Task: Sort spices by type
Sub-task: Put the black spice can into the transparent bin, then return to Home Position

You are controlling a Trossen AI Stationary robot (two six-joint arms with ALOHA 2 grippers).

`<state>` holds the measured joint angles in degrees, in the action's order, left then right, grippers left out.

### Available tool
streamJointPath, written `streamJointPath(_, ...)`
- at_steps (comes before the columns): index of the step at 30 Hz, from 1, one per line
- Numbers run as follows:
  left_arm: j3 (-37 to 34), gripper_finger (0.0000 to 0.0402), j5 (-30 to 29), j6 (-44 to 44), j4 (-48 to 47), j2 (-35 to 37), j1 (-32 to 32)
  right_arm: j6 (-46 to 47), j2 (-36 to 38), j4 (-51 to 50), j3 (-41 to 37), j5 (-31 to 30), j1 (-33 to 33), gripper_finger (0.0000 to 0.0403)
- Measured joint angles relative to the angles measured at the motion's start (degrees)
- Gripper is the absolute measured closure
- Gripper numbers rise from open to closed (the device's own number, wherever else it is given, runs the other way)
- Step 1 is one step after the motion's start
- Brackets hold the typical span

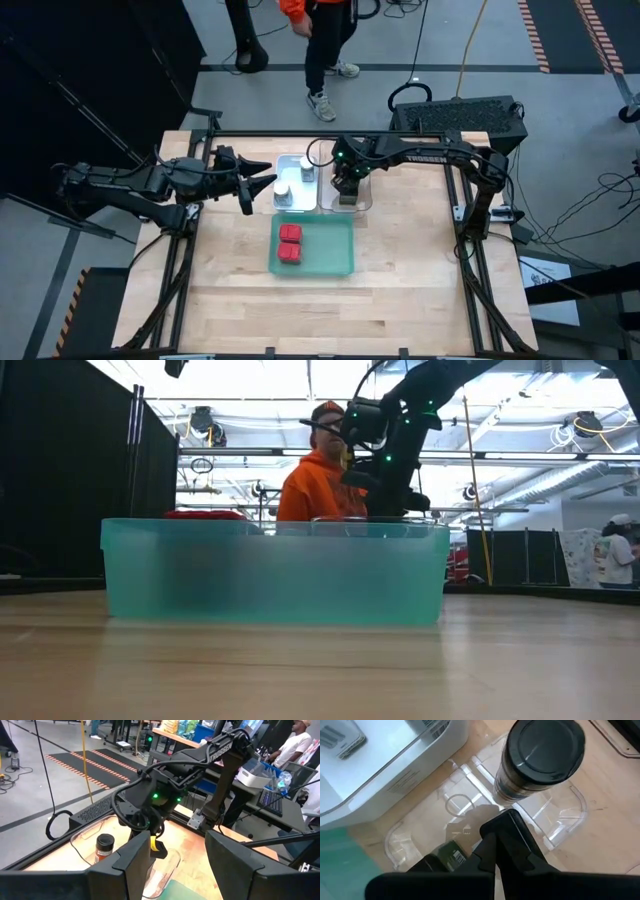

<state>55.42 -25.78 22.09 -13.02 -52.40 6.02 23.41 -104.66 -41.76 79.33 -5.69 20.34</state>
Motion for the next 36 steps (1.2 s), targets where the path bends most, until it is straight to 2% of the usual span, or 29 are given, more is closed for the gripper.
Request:
streamJointPath(12, 0.0, 0.0206, 0.0, -0.3, 0.0, 0.0, 0.0, -6.1, 0.1, -0.8, 0.0, 2.9, 0.0, 0.0403)
streamJointPath(18, 0.0, 0.0206, 0.0, -0.4, 0.0, 0.0, 0.0, -9.4, 0.1, -0.9, 0.0, -0.3, 0.0, 0.0403)
streamJointPath(26, 0.0, 0.0206, 0.0, -0.4, -0.1, 0.0, 0.0, -11.6, 0.2, -0.7, -0.1, -0.4, 0.3, 0.0403)
streamJointPath(36, 0.0, 0.0206, 0.0, -0.4, -0.2, 0.0, 0.0, -12.0, 5.7, -1.8, -0.1, -0.3, 0.3, 0.0403)
